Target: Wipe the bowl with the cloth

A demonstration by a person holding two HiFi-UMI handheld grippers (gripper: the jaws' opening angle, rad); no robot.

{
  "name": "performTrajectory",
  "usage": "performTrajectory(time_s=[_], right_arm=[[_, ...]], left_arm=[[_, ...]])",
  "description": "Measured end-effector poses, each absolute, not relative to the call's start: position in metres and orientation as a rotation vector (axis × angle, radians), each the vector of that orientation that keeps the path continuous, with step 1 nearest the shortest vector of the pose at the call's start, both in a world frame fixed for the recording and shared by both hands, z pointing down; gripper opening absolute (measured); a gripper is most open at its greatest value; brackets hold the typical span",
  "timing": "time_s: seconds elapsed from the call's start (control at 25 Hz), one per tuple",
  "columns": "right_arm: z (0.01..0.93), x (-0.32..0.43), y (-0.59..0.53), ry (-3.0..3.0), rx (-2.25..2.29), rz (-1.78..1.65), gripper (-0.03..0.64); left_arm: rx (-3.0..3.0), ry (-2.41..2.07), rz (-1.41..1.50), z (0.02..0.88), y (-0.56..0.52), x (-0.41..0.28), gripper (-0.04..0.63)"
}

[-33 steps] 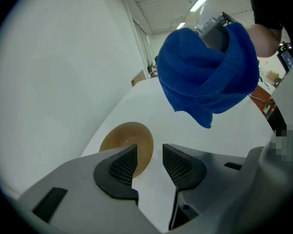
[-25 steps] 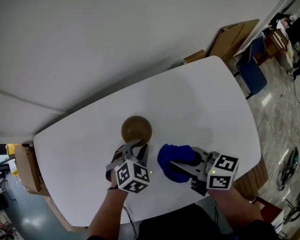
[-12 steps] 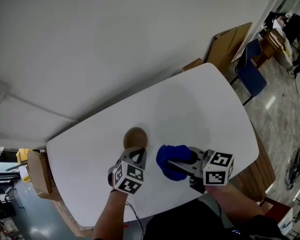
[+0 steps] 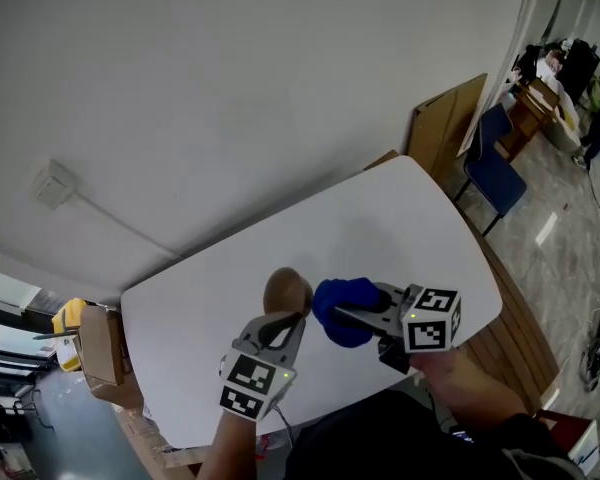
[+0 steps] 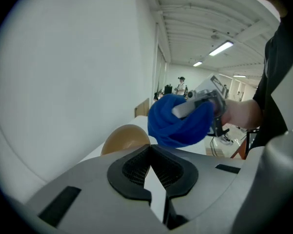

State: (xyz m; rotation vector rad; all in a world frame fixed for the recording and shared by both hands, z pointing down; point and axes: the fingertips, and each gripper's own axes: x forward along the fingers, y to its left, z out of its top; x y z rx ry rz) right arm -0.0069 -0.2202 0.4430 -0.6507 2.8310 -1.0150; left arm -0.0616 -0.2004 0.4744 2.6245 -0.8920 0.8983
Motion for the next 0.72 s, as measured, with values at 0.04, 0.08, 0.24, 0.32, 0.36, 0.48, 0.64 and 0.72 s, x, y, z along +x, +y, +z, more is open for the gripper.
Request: performTrajectory(time_s=[0.04, 0.08, 0.24, 0.32, 0.36, 0.48, 0.64, 0.72], right_arm=[[0.432, -0.004, -0.220, 2.827, -0.649, -0.996, 0.081], [0.422, -0.002, -0.218, 2.825, -0.643, -0.978, 0.081], [0.388, -0.003, -0.209, 2.848, -0.587, -0.910, 0.081], [0.377, -0.007, -0.206, 2.869, -0.559, -0.880, 0.081], [0.373, -0.009, -0.205, 2.878, -0.546, -0.867, 0.081], [0.359, -0.014, -0.201, 2.895, -0.512, -0.820, 0.081], [0.341, -0.021, -0.192, 2.890, -0.463, -0.768, 0.081], [0.333, -0.030, -0.186, 2.877, -0.437, -0.756, 0.081]], left_arm=[[2.650, -0.886, 0.891, 0.461, -0.192, -0.061, 0.015], [2.674, -0.875, 0.889, 0.449, -0.183, -0.061, 0.015], [2.767, -0.815, 0.925, 0.412, -0.154, -0.063, 0.015], [2.805, -0.808, 0.948, 0.396, -0.144, -0.065, 0.015], [2.820, -0.812, 0.953, 0.389, -0.140, -0.066, 0.015], [2.855, -0.832, 0.925, 0.368, -0.131, -0.069, 0.015], [2.883, -0.840, 0.834, 0.349, -0.121, -0.067, 0.015], [2.891, -0.873, 0.812, 0.343, -0.120, -0.070, 0.015]])
